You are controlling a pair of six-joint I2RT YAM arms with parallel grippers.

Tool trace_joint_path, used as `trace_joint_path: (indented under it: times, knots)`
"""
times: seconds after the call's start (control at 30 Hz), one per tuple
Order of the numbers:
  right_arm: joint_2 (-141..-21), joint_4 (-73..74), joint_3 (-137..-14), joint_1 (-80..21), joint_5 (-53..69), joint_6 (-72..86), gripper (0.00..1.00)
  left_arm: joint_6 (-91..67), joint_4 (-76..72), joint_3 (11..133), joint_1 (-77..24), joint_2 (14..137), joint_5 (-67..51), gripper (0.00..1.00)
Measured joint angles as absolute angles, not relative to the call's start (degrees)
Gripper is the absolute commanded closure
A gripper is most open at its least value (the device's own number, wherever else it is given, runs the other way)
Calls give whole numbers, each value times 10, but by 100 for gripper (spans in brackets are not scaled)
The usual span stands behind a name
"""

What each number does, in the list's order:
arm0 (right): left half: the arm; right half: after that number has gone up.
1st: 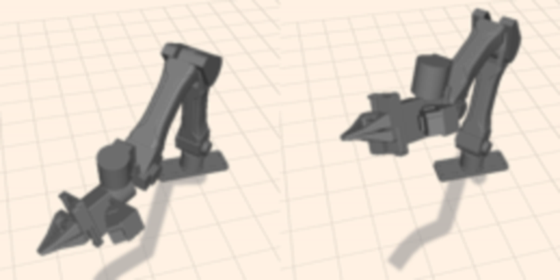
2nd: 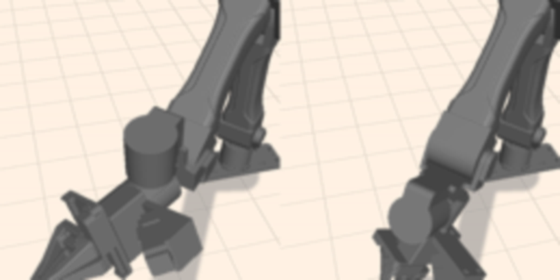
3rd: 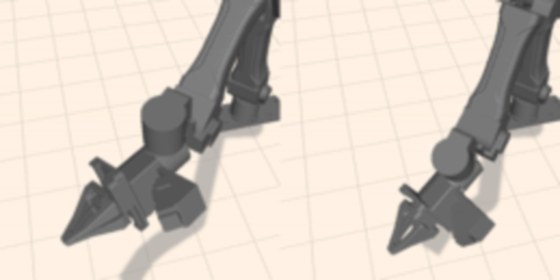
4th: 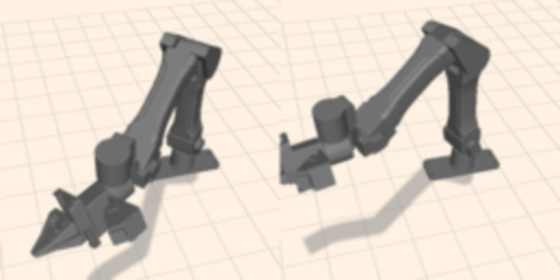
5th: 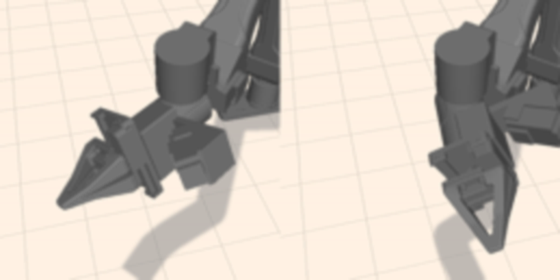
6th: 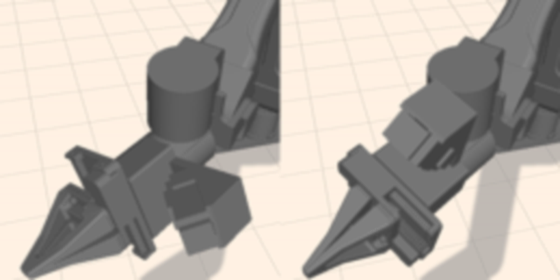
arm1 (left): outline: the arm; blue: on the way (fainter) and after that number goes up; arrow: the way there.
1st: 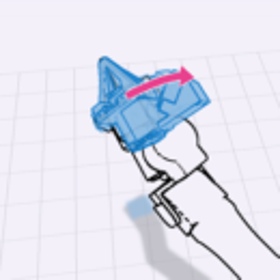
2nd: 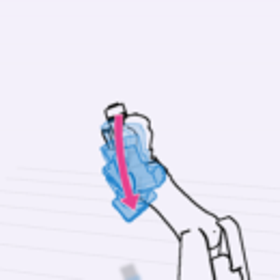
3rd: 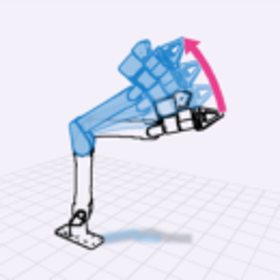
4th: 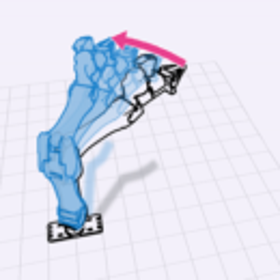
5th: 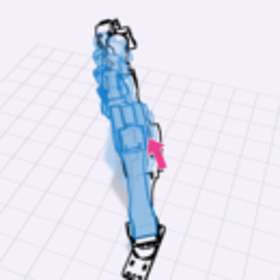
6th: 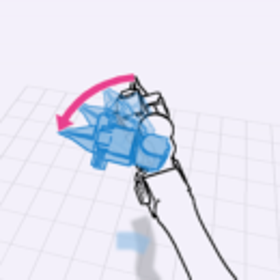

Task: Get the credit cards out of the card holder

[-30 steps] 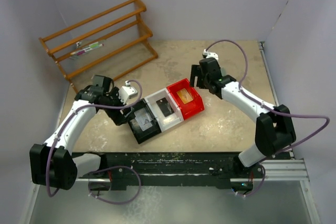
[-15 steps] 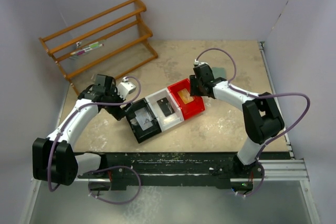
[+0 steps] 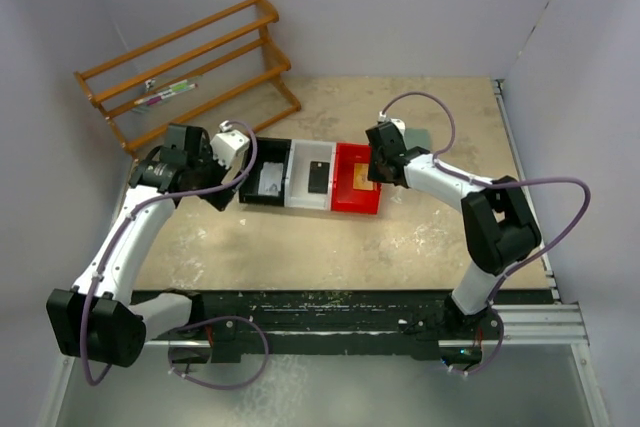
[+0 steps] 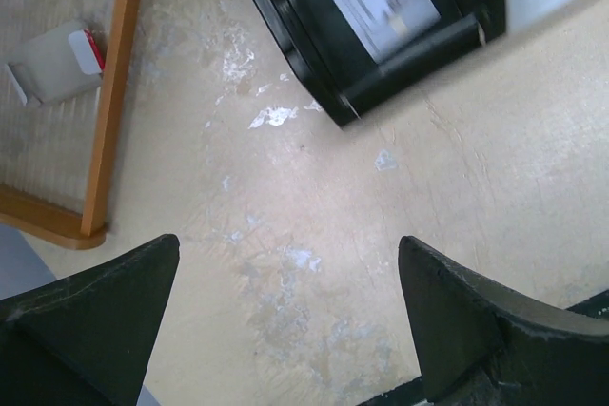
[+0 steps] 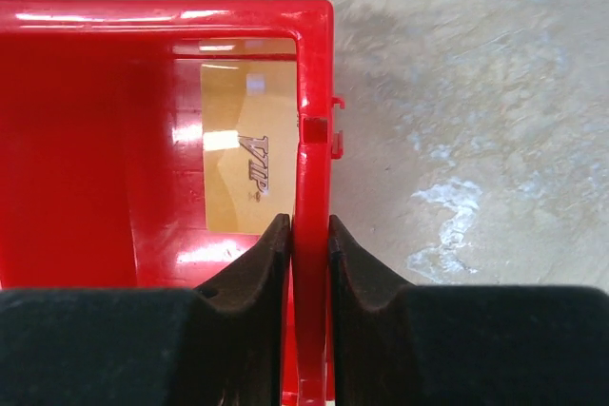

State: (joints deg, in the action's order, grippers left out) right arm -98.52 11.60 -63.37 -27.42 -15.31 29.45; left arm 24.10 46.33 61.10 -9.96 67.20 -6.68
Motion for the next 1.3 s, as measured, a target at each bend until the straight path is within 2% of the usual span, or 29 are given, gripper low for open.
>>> trace_joint_path:
  times: [0.33,0.47,0.53,0.7,0.83,1.0,1.13,1.3]
  knots:
    - [-1032,133,-692,-270,-191,316,78,233,496,611,-100,653,-67,1]
    - [-1051,134,-713,-270,-198,314,74,231,502,610,-100,649,-67,1]
    - [-1061,133,-722,-270,-201,313,68,231,504,610,-100,649,-68,1]
    - [-1096,135,-757,-270,-200,299,37,230,509,610,-100,649,-70,1]
    - [-1101,140,-779,-270,-201,283,22,231,512,607,-100,644,-71,1]
    - [-1060,164,-788,-258,-201,290,13,231,518,601,-100,637,-72,1]
    - [-1011,177,-790,-210,-201,309,7,231,518,601,-100,637,-73,1]
    - [-1034,204,-839,-137,-236,319,0,231,520,601,-100,636,-75,1]
